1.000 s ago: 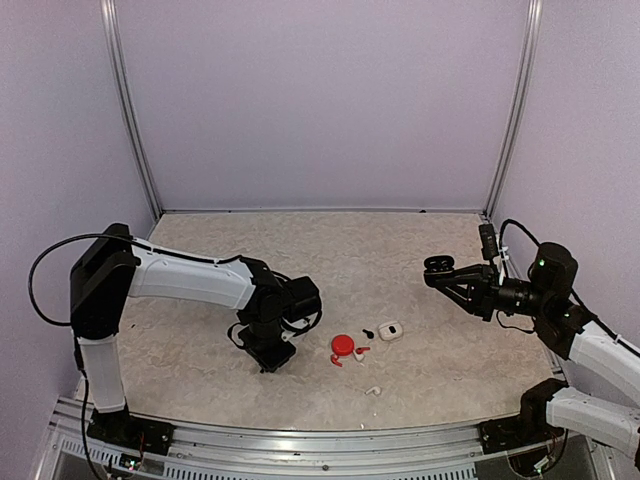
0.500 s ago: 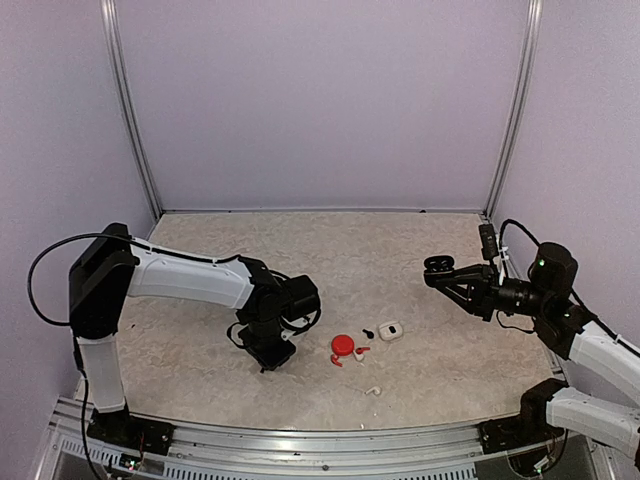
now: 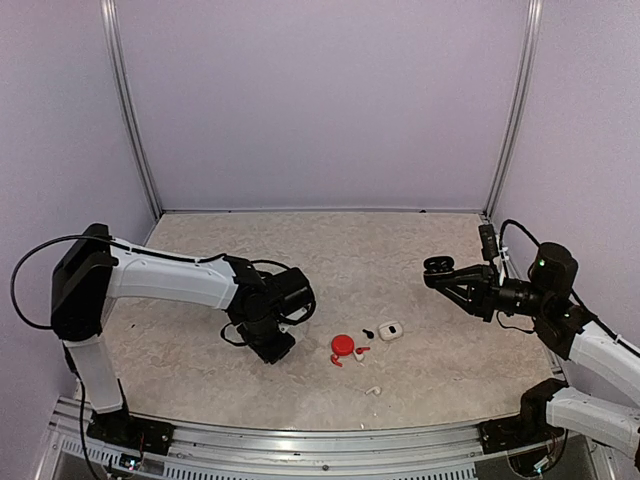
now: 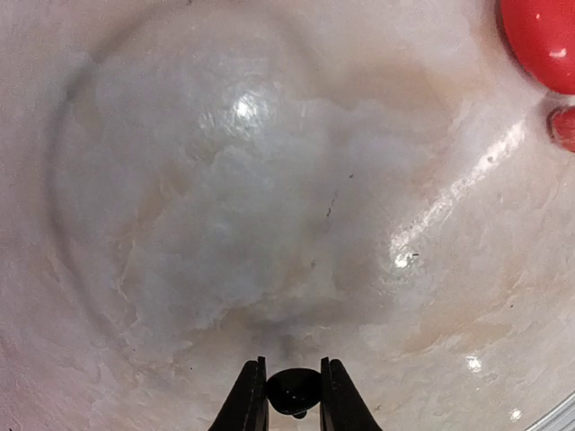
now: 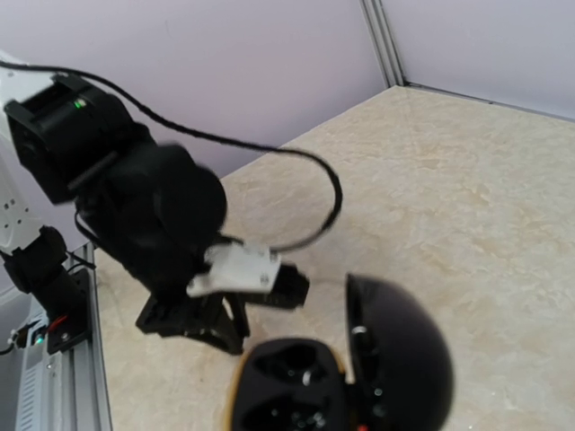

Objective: Insert the wireless bluetooth earbuds into the charging case
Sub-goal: Pick up the left earbud from the center of the board.

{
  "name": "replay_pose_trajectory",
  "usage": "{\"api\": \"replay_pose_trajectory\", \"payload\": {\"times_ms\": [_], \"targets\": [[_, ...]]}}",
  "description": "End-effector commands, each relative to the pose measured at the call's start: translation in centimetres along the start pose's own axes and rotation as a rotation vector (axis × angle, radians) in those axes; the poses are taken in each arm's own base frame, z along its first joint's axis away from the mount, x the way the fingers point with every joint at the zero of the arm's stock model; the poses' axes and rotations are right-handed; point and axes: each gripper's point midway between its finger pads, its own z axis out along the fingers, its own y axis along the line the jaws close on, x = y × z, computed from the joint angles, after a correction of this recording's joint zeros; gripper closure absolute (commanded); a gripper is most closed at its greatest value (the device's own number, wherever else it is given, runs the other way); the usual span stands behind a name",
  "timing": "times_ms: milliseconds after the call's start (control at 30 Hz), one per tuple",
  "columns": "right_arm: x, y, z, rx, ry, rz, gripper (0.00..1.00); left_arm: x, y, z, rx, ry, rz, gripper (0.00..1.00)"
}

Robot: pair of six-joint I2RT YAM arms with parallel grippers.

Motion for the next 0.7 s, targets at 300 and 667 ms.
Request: {"api": "replay_pose_trajectory", "payload": {"times_ms": [300,667], "targets": [[-1.0,1.7,0.1,-0.099,-0.061,-0.100,1.00,-10.3,1.1,-13.3,0.092,-0.707,-0.105,0.84],[-2.8,5.7,1.5,-0.209,-0.141,-0.328,1.00,-11.7,-3.2,-30.5,0.278,-1.341,0.053,0.83]]}}
